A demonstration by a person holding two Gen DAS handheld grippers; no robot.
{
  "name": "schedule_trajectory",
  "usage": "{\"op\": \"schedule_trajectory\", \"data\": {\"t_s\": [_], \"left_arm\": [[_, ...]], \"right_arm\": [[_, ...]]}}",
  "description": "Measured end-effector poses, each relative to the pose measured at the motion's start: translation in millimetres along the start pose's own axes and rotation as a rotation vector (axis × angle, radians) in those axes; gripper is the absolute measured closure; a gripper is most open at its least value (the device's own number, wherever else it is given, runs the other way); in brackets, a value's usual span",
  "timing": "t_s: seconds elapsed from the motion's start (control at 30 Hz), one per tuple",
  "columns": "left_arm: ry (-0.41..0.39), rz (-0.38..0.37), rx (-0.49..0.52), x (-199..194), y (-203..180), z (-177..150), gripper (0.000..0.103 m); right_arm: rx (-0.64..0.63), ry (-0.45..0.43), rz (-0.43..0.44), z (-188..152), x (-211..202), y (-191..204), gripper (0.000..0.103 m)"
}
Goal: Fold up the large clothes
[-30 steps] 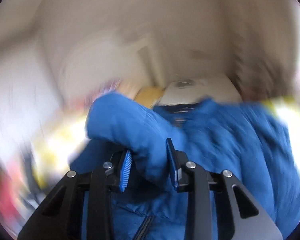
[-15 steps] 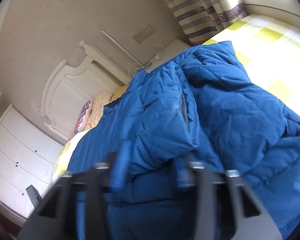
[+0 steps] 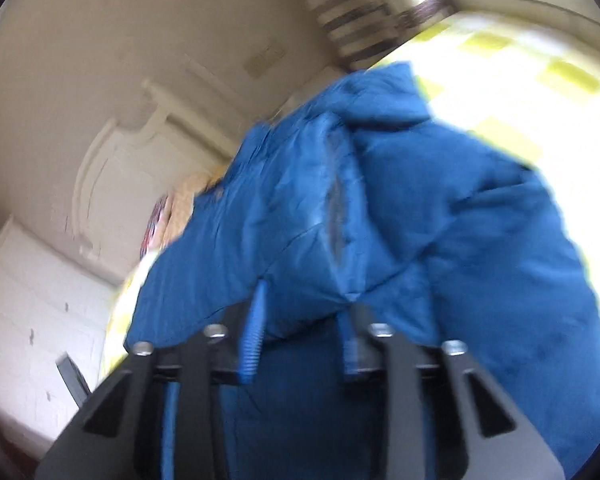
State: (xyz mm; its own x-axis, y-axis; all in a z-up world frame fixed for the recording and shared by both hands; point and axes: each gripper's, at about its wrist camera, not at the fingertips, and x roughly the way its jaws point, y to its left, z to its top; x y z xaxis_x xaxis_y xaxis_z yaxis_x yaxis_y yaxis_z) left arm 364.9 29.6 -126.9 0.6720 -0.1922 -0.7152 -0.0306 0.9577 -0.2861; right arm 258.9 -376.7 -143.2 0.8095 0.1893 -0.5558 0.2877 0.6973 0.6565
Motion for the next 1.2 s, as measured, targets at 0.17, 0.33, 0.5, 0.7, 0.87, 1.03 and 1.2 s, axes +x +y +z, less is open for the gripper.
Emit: {"op": "schedule_trajectory", "data": {"t_s": [0.17, 0.33, 0.5, 0.7, 0.87, 1.03, 1.2], "left_arm": [[0.001, 0.007, 0.006, 0.5, -0.9, 0.6, 0.080], [0.000, 0.002, 0.003, 0.2, -0.3, 0.1, 0.080], [-0.022, -0.006, -0.006, -4.5, 2.9, -1.1, 0.080], [-0.457, 0.017, -0.104, -97.5, 8.1, -1.2, 0.080], [-0.250, -0.068, 0.075, -73.9, -54.2, 40.1, 0.059], [0.039, 0.045, 0.171, 27.0, -82.6, 26.4, 0.005], [0.049, 0.106, 0.220, 23.2, -99.8, 20.7, 0.005]], "right_arm": [[-0.248, -0.244, -0.134, 8.7, -48.7, 48.0, 0.051], [-0.603, -0.172, -0.222, 5.1, -3.4, 110.3, 0.050], [-0.688, 0.029, -0.384, -0.7, 70.4, 82.7, 0.048], [-0.662, 0.046, -0.370, 3.6, 74.9, 80.5, 0.047], [-0.674, 0.045, -0.381, 6.5, 78.1, 79.8, 0.046], [-0.667, 0.044, -0.369, 4.9, 76.8, 80.7, 0.046], [-0.672, 0.045, -0.366, 3.5, 75.2, 80.9, 0.043]]}}
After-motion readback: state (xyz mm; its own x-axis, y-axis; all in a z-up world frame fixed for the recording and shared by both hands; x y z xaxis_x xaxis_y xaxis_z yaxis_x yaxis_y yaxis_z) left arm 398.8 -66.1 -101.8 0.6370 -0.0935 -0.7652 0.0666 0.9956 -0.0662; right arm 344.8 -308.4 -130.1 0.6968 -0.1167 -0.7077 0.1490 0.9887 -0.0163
